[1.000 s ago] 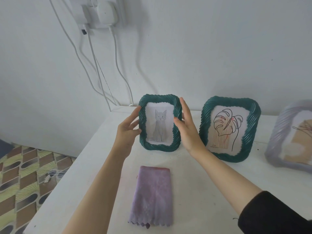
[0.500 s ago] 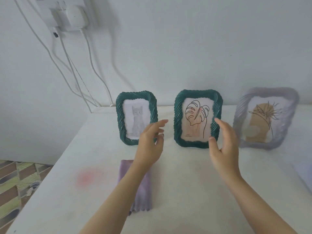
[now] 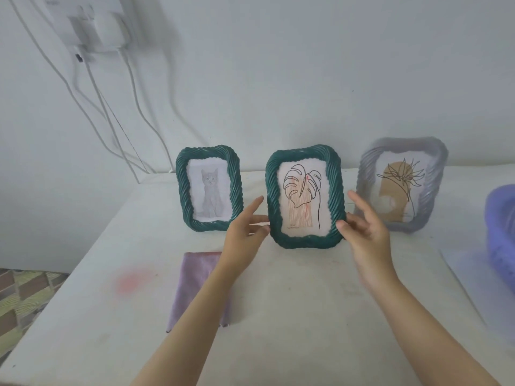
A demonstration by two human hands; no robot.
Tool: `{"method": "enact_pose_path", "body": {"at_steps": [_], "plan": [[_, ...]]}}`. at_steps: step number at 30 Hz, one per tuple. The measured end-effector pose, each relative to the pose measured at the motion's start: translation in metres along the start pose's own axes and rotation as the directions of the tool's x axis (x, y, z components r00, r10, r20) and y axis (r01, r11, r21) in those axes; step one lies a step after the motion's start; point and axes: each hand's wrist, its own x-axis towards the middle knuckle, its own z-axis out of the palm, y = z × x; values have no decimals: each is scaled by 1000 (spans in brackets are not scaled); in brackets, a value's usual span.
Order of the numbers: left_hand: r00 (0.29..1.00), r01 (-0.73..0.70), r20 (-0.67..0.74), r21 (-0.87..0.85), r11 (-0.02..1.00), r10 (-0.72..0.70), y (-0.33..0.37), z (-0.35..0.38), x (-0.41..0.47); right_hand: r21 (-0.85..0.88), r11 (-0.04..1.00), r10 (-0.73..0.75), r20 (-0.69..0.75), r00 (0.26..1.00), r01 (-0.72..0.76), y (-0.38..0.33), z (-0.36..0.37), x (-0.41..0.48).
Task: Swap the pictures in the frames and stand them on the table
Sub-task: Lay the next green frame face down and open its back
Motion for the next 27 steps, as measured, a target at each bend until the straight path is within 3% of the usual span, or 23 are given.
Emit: {"method": "enact_pose_path", "body": {"at_steps": [8,12,15,18,23,27], "plan": [[989,-128,-62,64,990,132,71,22,-32,-220,941,-240,95,966,256,-19,-10,-32],[985,-41,-157,193,980,72,104,31,-37,-360,760,-491,226,841,541,-22,-8,-47],[974,0,-219,277,961,63,107,29,-36,-397,648,-552,344,760,650,-21,-6,-55],[978,59,-208,206,977,-15,92,26,-35,-351,690,-490,417,766,633,-25,-10,-65],[987,94,-137,50,994,-86,57,17,-35,-387,746,-478,256,840,542,-29,-26,-67],[990,131,-42,-33,991,-133,42,12,-40,-553,784,-227,168,959,282,-10,-40,-59]]}}
